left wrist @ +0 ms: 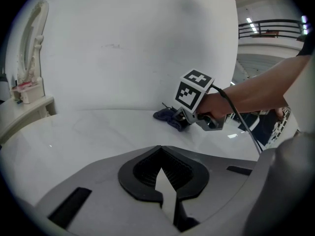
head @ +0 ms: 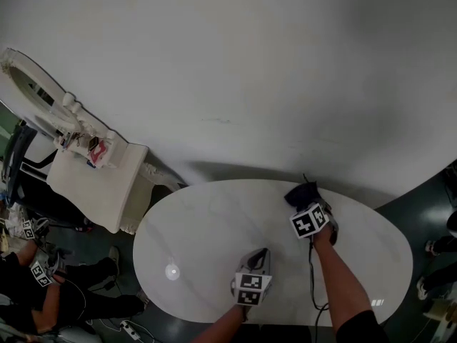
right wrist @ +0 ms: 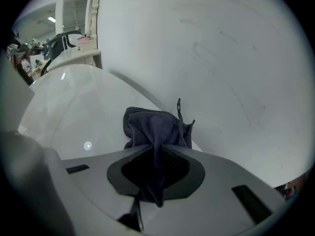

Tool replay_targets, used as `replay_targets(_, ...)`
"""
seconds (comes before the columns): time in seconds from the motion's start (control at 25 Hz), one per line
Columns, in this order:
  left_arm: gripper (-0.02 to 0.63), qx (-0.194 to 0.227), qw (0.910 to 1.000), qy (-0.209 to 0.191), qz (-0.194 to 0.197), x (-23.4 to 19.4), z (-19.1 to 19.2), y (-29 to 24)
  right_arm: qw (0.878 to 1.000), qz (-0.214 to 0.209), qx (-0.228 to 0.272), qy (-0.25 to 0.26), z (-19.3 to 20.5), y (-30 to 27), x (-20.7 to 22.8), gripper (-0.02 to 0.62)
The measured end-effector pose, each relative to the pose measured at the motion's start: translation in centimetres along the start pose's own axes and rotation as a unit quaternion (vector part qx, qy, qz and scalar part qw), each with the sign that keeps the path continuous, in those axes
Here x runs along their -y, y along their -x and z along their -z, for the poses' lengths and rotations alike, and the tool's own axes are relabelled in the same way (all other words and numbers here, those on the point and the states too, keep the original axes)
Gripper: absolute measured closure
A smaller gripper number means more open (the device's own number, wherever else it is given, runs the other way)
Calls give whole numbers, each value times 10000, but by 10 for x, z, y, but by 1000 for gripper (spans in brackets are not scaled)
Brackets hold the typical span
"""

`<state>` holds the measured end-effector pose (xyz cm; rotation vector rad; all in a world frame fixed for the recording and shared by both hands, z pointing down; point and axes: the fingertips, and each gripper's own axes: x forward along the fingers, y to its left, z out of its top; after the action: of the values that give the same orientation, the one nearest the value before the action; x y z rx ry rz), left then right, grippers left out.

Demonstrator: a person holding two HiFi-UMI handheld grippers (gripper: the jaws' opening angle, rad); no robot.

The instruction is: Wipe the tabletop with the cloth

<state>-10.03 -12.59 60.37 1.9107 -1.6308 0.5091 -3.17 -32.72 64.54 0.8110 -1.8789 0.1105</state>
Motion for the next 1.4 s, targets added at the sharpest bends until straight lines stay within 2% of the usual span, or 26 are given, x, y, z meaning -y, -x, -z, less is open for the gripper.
replay_targets(0.44,603,24,9998,179,-127,-45,8,21,9996,-132,130,204,-51,-9,-49,558)
replay_targets(0.6,603,-1,9996,236,-170,-63,13,28,9988,-311,195,324,-74,-14,-75,558)
replay_targets(1.4,603,159,9983,406,-388,-147,19,64,9951,-452,299,826,-154,-33,-153,558)
